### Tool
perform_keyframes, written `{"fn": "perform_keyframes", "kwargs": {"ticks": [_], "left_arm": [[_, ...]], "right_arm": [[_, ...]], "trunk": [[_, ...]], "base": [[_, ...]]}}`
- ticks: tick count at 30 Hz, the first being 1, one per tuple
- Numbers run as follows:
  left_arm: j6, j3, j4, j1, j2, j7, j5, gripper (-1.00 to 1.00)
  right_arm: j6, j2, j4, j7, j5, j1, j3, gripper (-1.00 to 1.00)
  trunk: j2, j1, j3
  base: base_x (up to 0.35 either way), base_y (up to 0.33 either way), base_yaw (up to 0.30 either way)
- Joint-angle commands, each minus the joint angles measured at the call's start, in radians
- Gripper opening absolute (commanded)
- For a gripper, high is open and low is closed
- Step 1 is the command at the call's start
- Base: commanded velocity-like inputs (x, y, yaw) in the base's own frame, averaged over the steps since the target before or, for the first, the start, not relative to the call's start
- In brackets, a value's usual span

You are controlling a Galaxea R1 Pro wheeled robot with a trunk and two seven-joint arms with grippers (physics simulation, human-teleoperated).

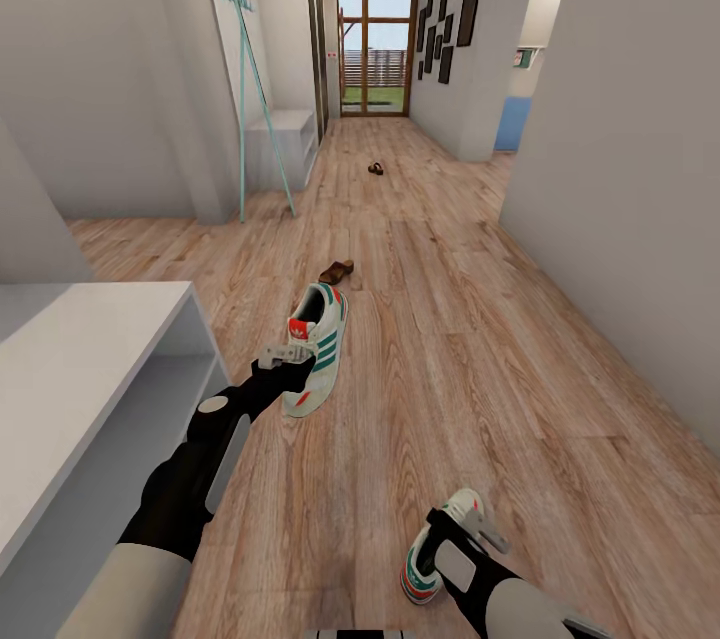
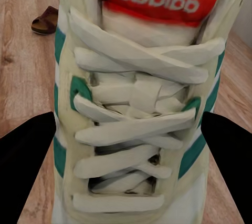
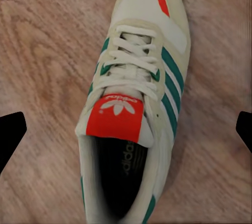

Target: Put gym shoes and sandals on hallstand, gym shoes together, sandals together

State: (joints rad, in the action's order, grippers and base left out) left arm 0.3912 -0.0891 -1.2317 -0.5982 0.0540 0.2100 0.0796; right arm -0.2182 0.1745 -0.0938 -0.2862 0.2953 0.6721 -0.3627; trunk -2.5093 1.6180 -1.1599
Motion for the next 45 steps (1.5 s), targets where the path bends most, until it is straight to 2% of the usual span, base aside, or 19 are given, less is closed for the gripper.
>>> {"fn": "perform_keyframes", "kwargs": {"ticks": [1, 7, 45], "left_arm": [[0.0, 0.0, 0.0, 0.0, 0.0, 0.0, 0.0, -1.0], [-0.001, 0.0, 0.0, 0.0, 0.0, 0.0, 0.0, -1.0], [-0.002, 0.0, 0.0, 0.0, 0.0, 0.0, 0.0, -1.0]], "right_arm": [[0.0, 0.0, 0.0, 0.0, 0.0, 0.0, 0.0, 1.0], [-0.007, 0.0, 0.001, -0.011, 0.026, 0.0, -0.005, 1.0], [-0.009, 0.0, 0.002, 0.002, 0.029, 0.0, -0.005, 1.0]], "trunk": [[0.0, 0.0, 0.0], [0.0, 0.0, 0.0], [0.0, 0.0, 0.0]], "base": [[0.0, 0.0, 0.0], [0.0, 0.0, 0.0], [0.0, 0.0, 0.0]]}}
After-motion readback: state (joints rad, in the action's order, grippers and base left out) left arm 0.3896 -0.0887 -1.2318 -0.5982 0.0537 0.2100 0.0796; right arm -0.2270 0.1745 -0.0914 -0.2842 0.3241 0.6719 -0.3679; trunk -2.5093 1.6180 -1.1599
